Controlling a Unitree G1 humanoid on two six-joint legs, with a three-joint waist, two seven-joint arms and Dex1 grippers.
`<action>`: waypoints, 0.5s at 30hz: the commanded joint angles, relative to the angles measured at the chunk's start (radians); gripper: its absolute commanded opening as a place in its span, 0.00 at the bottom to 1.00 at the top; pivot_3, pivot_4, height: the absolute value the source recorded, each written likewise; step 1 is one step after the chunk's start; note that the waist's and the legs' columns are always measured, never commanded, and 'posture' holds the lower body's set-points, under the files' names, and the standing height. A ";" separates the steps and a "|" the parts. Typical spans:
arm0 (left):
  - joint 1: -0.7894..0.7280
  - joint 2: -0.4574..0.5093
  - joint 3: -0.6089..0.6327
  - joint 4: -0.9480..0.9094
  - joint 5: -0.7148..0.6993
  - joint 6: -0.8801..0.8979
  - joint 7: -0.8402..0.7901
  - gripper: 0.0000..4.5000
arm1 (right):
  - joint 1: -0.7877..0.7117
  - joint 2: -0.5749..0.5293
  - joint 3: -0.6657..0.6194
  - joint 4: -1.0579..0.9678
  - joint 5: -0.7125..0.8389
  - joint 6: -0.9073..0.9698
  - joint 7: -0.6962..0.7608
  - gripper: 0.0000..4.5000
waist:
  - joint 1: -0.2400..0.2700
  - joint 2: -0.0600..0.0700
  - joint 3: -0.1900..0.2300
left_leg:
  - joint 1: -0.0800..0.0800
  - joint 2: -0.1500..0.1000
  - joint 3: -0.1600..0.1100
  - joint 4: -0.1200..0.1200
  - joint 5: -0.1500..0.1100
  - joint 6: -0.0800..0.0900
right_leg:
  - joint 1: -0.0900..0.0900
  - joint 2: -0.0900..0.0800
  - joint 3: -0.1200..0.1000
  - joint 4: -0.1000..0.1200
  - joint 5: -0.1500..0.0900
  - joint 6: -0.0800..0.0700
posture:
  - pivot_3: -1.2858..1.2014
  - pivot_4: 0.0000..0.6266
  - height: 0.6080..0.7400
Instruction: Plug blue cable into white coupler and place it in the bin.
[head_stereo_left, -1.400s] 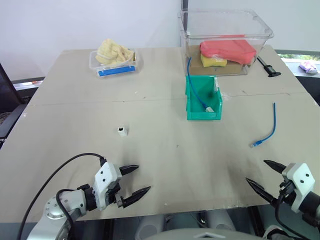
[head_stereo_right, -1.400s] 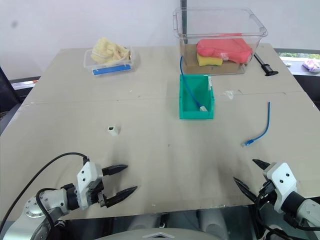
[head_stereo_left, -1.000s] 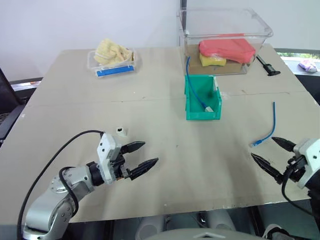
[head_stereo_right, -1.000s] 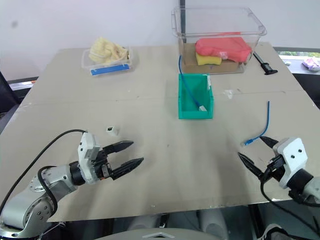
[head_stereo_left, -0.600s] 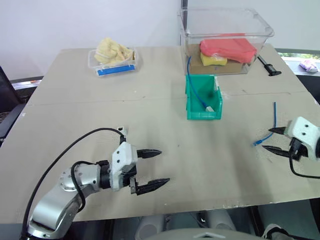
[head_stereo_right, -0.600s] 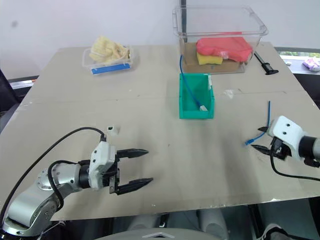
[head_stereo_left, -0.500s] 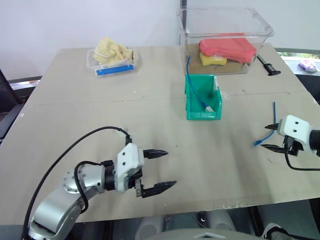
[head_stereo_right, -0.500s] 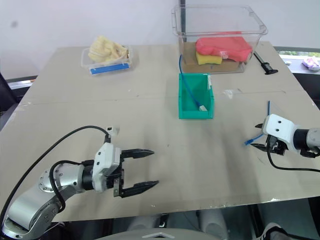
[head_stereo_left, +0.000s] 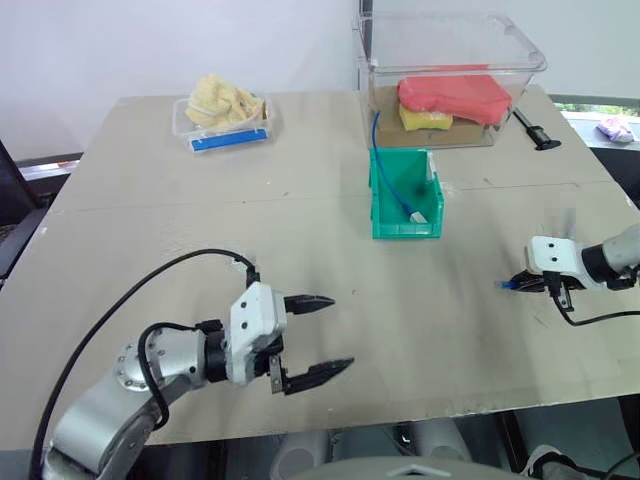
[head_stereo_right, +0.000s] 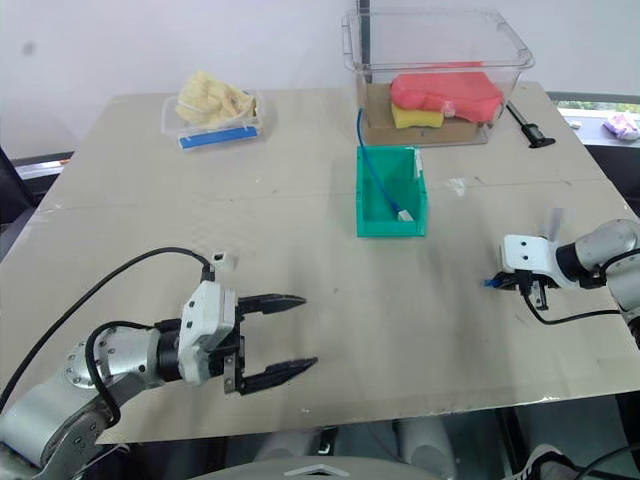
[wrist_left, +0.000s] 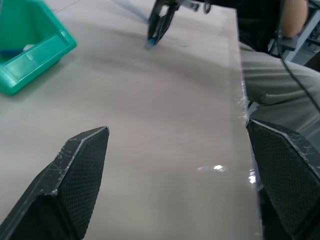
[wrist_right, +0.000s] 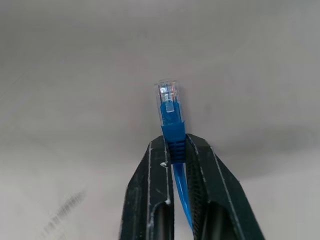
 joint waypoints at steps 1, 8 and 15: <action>-0.045 -0.023 -0.014 0.033 0.016 -0.014 0.017 1.00 | -0.003 0.028 -0.013 -0.228 0.061 0.169 0.002 0.02 | -0.002 0.000 0.000 | 0.000 0.000 -0.001 0.000 0.000 0.000 | 0.000 0.000 0.000 0.001 0.000 0.000 | 0.52 0.24 1.00; -0.152 0.003 -0.084 0.147 0.097 0.003 -0.006 1.00 | -0.131 0.288 0.186 -0.437 -0.082 0.514 -0.172 0.02 | -0.001 0.000 0.000 | 0.000 0.000 -0.005 0.000 0.000 -0.001 | -0.002 0.002 0.000 0.002 0.002 0.004 | 0.52 0.24 1.00; -0.248 -0.012 -0.175 0.259 0.192 -0.050 -0.050 1.00 | -0.165 0.392 0.268 -0.326 -0.134 0.450 -0.213 0.36 | 0.004 -0.002 -0.001 | -0.005 -0.003 -0.007 0.000 0.002 -0.003 | -0.005 -0.002 -0.001 0.000 0.003 0.004 | 0.52 0.24 1.00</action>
